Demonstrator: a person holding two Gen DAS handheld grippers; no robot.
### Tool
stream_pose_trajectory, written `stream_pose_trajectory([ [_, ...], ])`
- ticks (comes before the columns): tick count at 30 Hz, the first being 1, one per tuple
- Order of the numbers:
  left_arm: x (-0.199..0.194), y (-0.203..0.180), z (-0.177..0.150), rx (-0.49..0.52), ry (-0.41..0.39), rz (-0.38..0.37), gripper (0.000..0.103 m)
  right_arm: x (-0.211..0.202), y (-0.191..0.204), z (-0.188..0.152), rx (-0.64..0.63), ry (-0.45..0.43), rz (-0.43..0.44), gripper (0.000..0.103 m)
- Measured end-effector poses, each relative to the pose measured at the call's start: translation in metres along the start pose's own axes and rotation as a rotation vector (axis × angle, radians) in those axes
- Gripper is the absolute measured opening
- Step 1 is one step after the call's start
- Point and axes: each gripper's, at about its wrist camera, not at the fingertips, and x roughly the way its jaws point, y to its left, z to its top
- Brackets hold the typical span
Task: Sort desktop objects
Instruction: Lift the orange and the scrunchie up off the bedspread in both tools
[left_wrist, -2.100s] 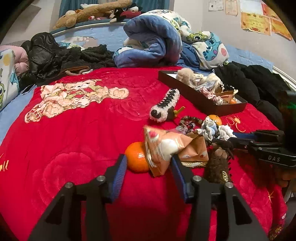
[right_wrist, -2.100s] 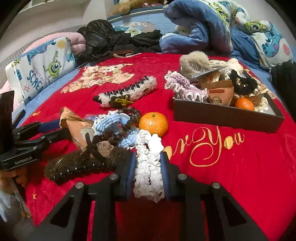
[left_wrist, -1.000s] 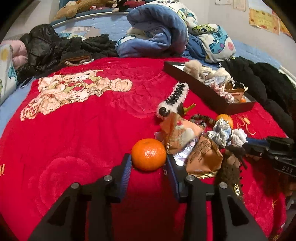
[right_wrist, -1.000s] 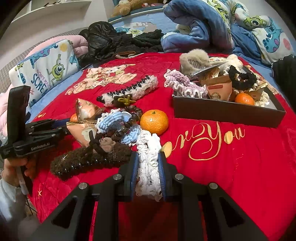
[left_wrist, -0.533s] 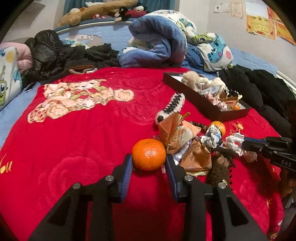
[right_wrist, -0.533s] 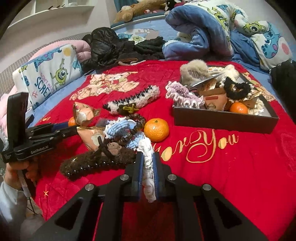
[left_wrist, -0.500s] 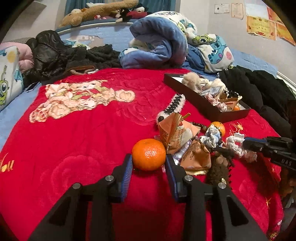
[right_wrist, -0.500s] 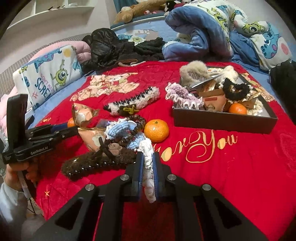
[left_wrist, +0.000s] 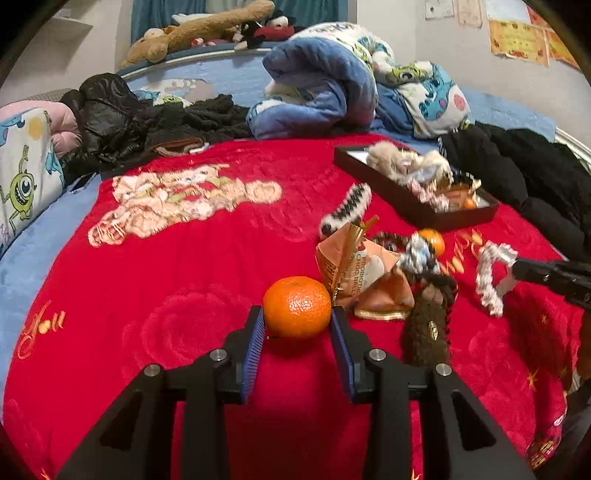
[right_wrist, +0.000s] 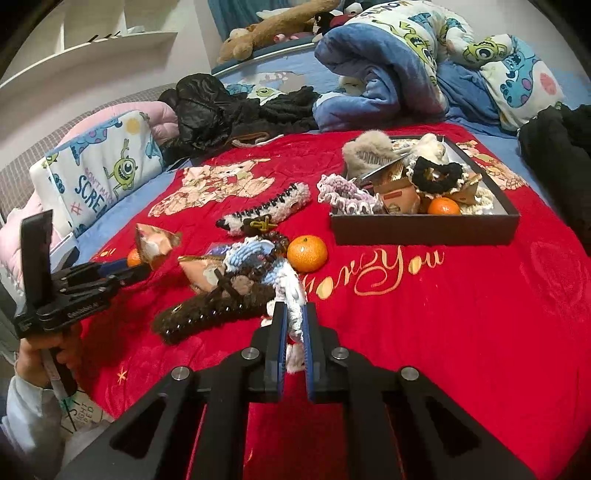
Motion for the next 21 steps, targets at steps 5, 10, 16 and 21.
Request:
stream_pose_trajectory([
  [5,0.02,-0.003,-0.017,-0.01,0.057,-0.005,0.038,-0.001,-0.003,-0.005,0.013,0.015,0.013,0.008],
  [10,0.021,-0.004,-0.026,-0.004,0.044,0.017,0.038,0.001,-0.002,-0.005,0.017,0.019,0.02,0.008],
  [16,0.013,-0.001,-0.028,0.004,0.015,0.001,0.036,0.005,0.0,-0.004,0.007,0.024,0.029,0.008],
  [21,-0.002,0.007,-0.027,-0.032,-0.027,0.002,0.036,0.005,0.0,-0.003,0.018,0.024,0.043,0.008],
])
